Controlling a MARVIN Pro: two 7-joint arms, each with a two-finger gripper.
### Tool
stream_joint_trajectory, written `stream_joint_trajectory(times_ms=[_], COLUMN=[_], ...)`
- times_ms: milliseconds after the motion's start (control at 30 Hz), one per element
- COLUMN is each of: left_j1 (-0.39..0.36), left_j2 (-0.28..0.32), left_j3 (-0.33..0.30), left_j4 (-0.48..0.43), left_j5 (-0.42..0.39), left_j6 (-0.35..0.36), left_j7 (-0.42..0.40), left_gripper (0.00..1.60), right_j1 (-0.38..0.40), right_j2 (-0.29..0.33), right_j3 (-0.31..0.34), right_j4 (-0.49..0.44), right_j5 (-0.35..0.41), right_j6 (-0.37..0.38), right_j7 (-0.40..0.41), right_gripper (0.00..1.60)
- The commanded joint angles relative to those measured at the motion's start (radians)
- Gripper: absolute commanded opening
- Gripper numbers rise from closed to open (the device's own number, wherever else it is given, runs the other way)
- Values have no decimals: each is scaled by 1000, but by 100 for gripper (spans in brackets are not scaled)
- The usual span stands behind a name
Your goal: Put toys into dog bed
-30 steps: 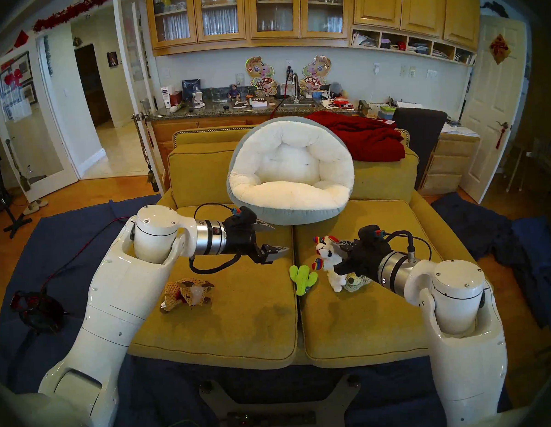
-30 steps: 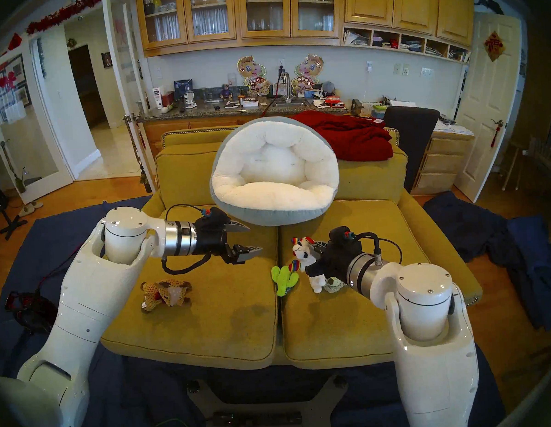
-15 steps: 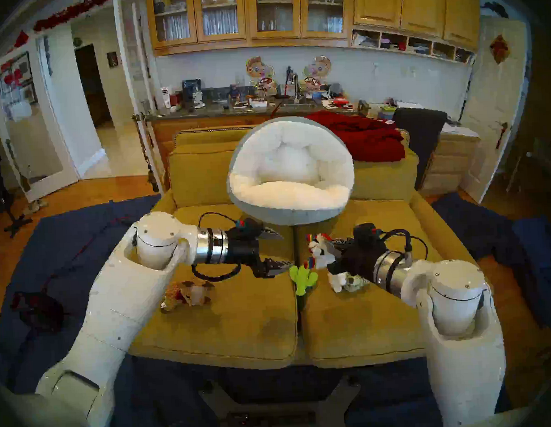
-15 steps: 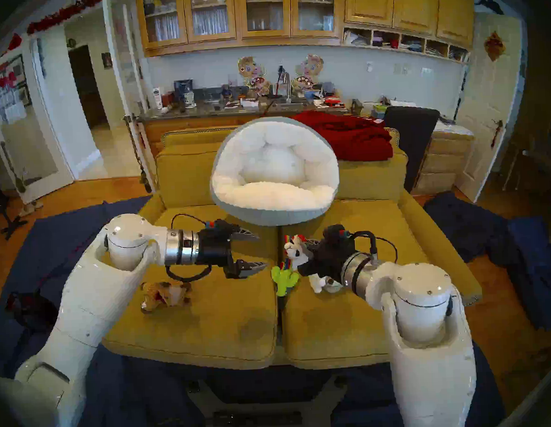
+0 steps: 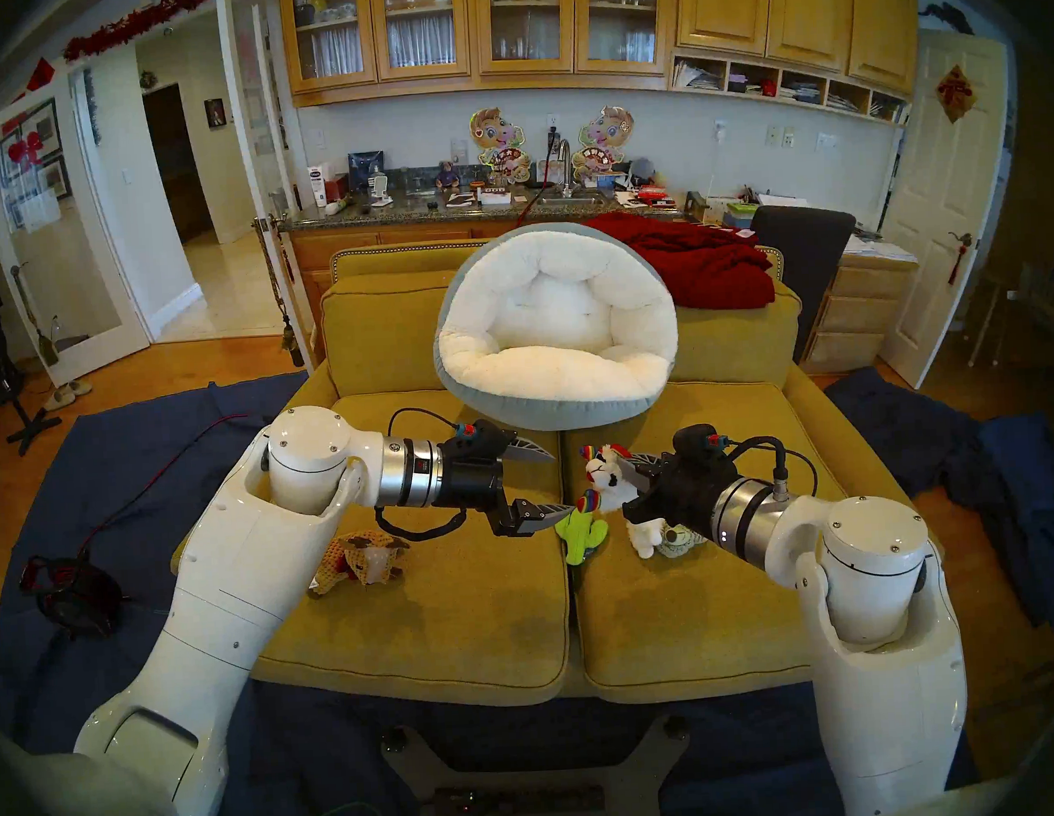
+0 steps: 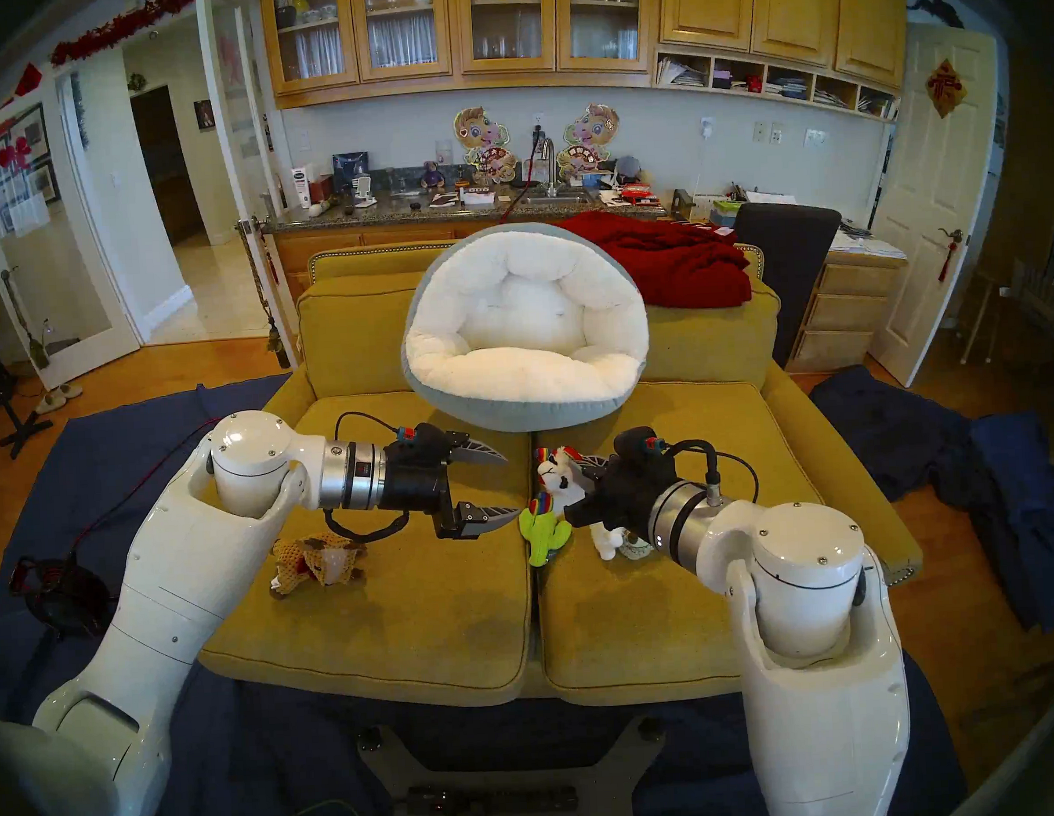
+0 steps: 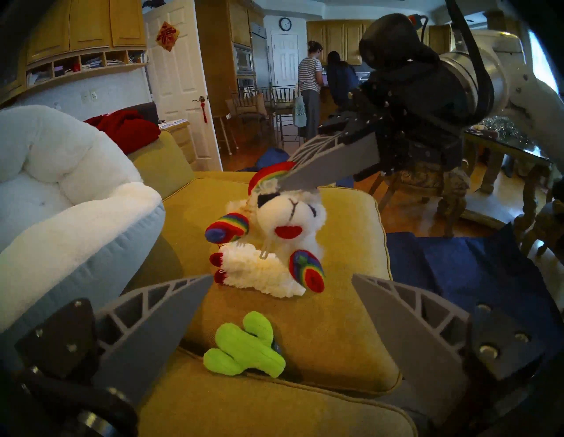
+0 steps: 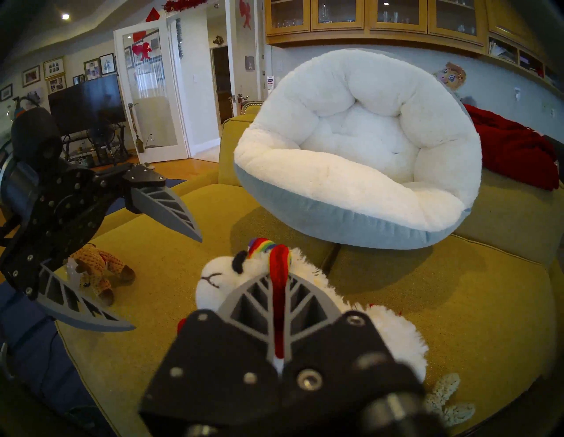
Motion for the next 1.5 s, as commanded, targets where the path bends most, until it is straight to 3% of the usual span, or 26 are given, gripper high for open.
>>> stream_joint_trajectory(times_ms=[0, 500, 1467], left_j1=[-47, -50, -51], left_j2=[-28, -31, -59], left_j3=[-11, 16, 40], left_j4=[-15, -1, 23], left_j5=[-37, -6, 28], left_j6=[55, 77, 90], left_j7=[-21, -45, 0], left_gripper=[160, 160, 159], right_j1=[17, 27, 20], right_j2=[-7, -26, -43], right_j3=[-4, -3, -19], right_j4=[-30, -28, -37], right_j5=[-3, 14, 31], right_j6=[-12, -10, 11], right_j7=[-11, -30, -32], right_gripper=[0, 0, 0])
